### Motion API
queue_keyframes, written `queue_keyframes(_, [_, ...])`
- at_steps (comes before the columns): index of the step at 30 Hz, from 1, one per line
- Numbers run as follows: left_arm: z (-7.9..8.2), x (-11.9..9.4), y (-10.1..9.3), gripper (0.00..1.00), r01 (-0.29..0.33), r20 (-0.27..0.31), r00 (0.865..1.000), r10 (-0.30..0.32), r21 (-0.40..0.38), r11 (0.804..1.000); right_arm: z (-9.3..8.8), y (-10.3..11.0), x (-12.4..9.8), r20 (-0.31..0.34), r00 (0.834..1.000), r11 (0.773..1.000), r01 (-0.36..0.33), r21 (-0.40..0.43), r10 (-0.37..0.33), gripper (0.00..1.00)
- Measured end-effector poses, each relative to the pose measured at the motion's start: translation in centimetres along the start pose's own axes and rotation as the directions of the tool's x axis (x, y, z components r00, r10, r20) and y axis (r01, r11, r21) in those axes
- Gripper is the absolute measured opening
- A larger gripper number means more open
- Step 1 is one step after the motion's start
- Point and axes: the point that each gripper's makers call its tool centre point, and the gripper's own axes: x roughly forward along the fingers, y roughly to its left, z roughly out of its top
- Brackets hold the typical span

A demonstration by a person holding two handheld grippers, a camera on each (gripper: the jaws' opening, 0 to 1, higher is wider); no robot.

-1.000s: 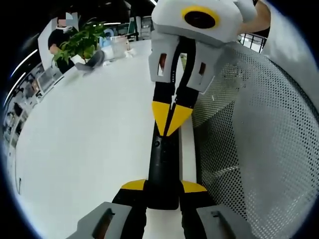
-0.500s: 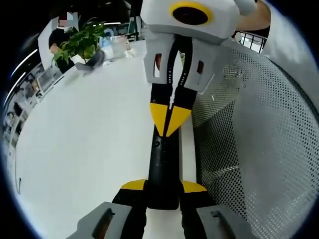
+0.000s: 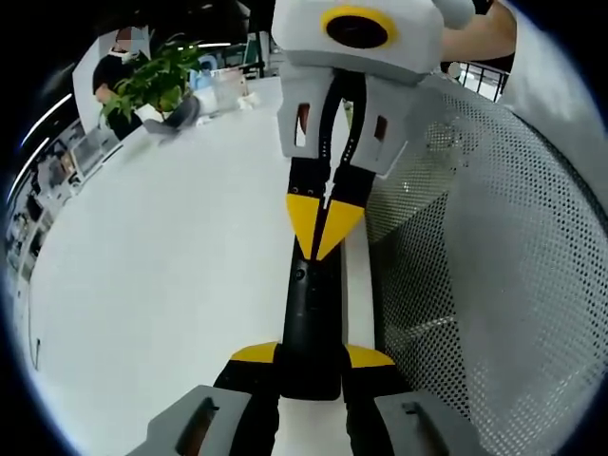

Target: Press the specified remote control buttons in sequence, fully releasing each button before pressing the next.

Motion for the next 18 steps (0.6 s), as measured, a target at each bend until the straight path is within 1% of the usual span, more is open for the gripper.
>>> queue_keyframes(5, [0.01, -0.02, 0.0, 0.24, 0.0, 0.003, 1.0, 0.0, -0.001, 1.0, -0.01, -0.07, -0.06, 0.017, 1.0, 1.0, -0.009, 0.025, 0.009, 0.0])
queue_keyframes(8, [0.0, -0.01, 0.02, 0.24, -0.001, -0.001, 1.0, 0.001, 0.001, 1.0, 0.01, -0.03, -0.1, 0.038, 0.999, 0.999, 0.0, 0.048, -0.002, 0.0])
queue_keyframes(14, [-0.02, -0.06, 0.06, 0.24, -0.002, 0.013, 1.0, 0.002, -0.003, 1.0, 0.06, -0.04, -0.12, 0.051, 0.998, 0.999, 0.017, 0.048, -0.02, 0.0])
queue_keyframes(18, [-0.01, -0.05, 0.05, 0.24, -0.001, 0.006, 1.0, 0.001, 0.0, 1.0, 0.08, -0.12, -0.14, 0.063, 0.998, 0.996, 0.017, 0.082, -0.022, 0.0])
